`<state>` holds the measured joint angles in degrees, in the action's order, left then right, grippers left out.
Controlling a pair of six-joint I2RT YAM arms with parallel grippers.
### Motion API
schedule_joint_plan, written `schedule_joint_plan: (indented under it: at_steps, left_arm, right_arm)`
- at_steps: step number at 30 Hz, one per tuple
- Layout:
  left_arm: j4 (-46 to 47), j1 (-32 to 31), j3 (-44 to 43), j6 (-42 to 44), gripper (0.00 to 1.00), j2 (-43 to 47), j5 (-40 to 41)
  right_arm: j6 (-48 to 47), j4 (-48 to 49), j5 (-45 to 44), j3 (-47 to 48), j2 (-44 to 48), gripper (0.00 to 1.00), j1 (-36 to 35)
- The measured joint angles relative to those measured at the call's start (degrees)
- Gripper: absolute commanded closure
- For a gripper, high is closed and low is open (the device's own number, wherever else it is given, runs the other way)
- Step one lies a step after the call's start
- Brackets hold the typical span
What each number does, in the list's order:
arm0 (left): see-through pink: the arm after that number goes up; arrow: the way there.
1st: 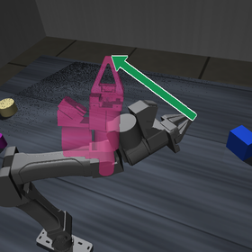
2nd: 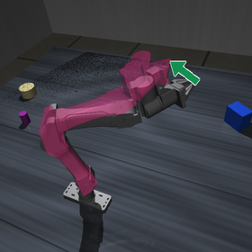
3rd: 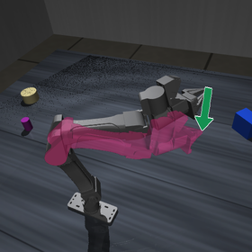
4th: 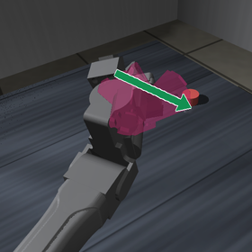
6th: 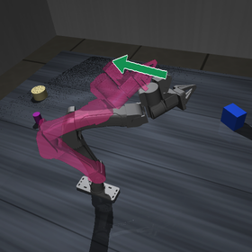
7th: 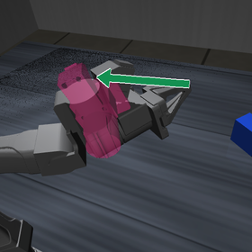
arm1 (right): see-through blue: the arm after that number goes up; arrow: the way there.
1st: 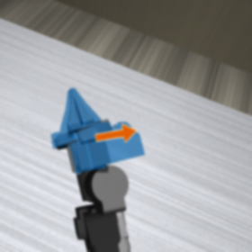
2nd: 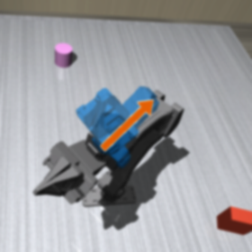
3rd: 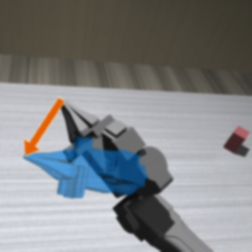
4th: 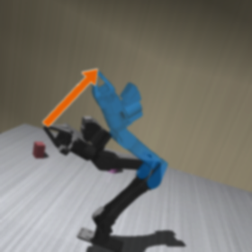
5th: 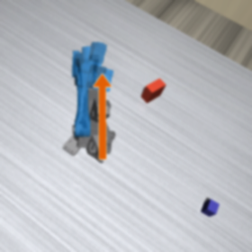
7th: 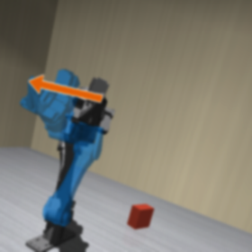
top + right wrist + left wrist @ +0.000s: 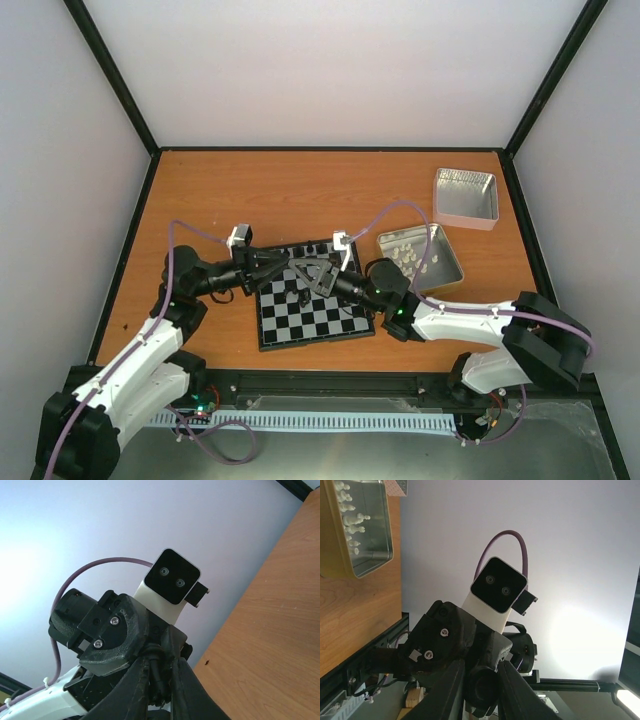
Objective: Set up the chess pieces on the board
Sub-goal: Place the chess piece on the chessboard.
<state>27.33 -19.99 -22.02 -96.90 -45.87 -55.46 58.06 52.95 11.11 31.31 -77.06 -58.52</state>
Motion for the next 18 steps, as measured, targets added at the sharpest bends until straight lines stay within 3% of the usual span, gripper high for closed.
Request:
schedule_joint_plan:
  at_steps: [6,10,13,18]
  left_arm:
    - [-1.0,0.0,0.3,1.0,0.53,0.1,0.7]
    - [-7.1,0.0,-0.4,6.0,0.37,0.4,2.3]
    - [-13.9,0.2,-1.9,11.7,0.32,0.4,4.7]
    - [-25.1,1.0,-4.6,23.6,0.29,0.2,10.1]
  right_arm:
    - [0.1,-0.1,-1.0,0.0,-0.1,0.93,0.0]
    - [-0.7,-4.1,-2.7,0.1,1.4,0.93,0.1]
    - [-2.2,-12.8,-5.5,1.2,4.6,0.94,0.5]
    - [-5.8,-36.0,-12.0,7.8,10.1,0.95,3.9]
